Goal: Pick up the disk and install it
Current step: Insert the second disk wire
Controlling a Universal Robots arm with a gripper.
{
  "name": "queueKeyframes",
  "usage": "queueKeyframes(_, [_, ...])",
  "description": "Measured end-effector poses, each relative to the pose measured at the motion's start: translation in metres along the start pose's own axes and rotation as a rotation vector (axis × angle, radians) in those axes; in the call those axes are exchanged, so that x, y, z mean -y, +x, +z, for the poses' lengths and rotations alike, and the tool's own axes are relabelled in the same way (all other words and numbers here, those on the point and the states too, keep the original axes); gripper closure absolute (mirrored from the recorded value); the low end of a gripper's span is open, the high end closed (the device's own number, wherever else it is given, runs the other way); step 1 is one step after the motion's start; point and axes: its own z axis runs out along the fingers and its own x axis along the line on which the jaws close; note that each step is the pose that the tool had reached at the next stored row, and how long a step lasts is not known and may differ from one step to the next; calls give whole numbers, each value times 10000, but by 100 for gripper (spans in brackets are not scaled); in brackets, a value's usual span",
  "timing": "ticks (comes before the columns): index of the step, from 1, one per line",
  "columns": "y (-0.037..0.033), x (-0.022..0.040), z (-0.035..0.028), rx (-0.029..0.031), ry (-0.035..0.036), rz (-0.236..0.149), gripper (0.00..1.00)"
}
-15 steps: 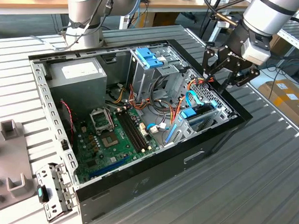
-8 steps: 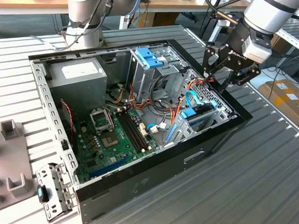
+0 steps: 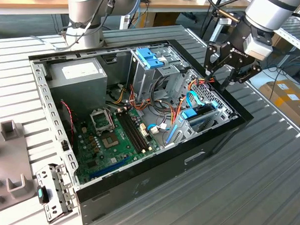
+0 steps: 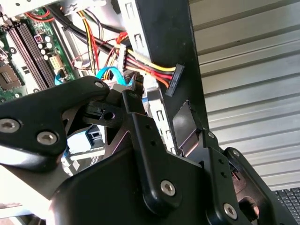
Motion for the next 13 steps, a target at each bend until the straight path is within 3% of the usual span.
queueKeyframes(3, [-1,82,1,0,1,0,47])
queueKeyframes(8, [19,132,2,2,2,-4,47])
queueKeyframes(13, [28,155,5,5,-22,-418,47])
